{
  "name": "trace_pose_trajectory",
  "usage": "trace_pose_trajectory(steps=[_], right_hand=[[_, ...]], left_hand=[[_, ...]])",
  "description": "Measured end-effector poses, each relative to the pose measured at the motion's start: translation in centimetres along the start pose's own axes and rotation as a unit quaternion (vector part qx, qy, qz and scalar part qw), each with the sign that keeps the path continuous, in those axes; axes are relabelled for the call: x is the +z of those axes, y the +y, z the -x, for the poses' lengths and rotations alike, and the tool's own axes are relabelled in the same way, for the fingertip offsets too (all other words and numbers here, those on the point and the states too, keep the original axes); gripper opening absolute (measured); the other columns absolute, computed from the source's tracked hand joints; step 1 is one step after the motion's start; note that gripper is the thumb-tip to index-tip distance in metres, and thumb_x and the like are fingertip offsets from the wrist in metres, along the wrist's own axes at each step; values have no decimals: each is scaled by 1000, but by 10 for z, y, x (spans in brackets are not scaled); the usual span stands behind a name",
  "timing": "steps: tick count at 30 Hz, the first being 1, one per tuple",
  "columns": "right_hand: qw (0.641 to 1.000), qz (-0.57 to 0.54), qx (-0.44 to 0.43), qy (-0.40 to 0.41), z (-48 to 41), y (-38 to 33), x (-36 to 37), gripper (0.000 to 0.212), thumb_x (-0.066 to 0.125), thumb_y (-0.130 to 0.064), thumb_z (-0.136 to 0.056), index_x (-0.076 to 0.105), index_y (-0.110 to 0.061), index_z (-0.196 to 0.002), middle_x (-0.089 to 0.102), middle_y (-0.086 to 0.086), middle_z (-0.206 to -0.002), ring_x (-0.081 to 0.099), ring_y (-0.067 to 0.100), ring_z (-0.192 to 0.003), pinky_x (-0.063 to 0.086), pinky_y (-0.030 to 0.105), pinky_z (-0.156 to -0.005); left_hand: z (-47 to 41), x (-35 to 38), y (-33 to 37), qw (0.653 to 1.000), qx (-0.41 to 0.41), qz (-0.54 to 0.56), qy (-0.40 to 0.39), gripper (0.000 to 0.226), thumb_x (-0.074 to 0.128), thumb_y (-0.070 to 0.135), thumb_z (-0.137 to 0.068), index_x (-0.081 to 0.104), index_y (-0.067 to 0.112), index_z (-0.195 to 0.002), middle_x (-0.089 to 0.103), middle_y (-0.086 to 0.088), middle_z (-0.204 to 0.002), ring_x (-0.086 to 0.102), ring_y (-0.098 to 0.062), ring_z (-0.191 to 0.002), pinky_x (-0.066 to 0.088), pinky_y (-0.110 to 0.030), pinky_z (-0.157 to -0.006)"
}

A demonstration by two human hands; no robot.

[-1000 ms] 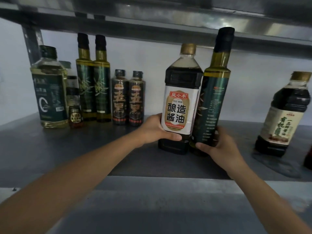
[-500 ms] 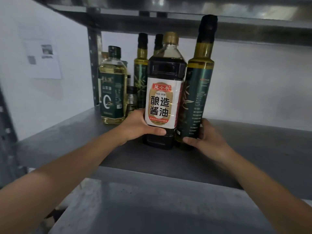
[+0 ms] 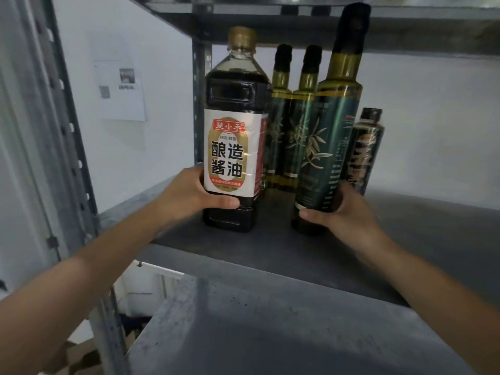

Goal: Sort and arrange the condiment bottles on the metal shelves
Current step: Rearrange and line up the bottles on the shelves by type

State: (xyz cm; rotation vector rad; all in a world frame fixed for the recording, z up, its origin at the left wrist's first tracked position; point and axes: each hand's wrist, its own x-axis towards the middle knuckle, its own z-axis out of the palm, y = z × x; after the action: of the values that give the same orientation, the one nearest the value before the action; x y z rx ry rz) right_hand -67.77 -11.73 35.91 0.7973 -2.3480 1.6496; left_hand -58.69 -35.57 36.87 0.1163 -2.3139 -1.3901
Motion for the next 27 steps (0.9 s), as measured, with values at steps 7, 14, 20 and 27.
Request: trace_pose_trajectory(steps=[7, 14, 20, 27], right_hand=[[999, -26, 15, -19, 0, -1, -1, 68, 77, -4, -72, 46, -21, -130, 56, -13, -114, 51, 8, -109, 39, 26, -95], [999, -29, 17, -28, -2, 3, -1, 68, 77, -5, -72, 47, -23, -130, 58, -7, -125, 53, 15, -119, 40, 39, -105], [999, -32, 17, -28, -3, 4, 0, 69, 77, -5, -71, 47, -22, -131, 58, -3, -128, 53, 17, -120, 41, 42, -105], [999, -35, 20, -24, -8, 6, 2, 67, 77, -2, -70, 49, -23, -127, 60, -5, -122, 55, 17, -117, 42, 38, -103]], left_hand=[[13, -33, -18, 994, -39, 15, 103, 53, 82, 20, -65, 61, 24, -113, 65, 12, -105, 61, -5, -95, 47, -24, -86], [10, -52, -31, 981, -74, 50, 171, 53, 82, 13, -66, 65, 17, -116, 67, 2, -114, 60, -19, -108, 45, -39, -101], [-11, -54, -34, 971, -100, 31, 216, 54, 83, 14, -67, 64, 12, -117, 65, -3, -119, 59, -21, -109, 44, -39, -100], [-43, -60, -41, 965, -121, -15, 234, 57, 84, 20, -67, 63, 9, -118, 63, -8, -125, 58, -27, -114, 42, -43, -103]])
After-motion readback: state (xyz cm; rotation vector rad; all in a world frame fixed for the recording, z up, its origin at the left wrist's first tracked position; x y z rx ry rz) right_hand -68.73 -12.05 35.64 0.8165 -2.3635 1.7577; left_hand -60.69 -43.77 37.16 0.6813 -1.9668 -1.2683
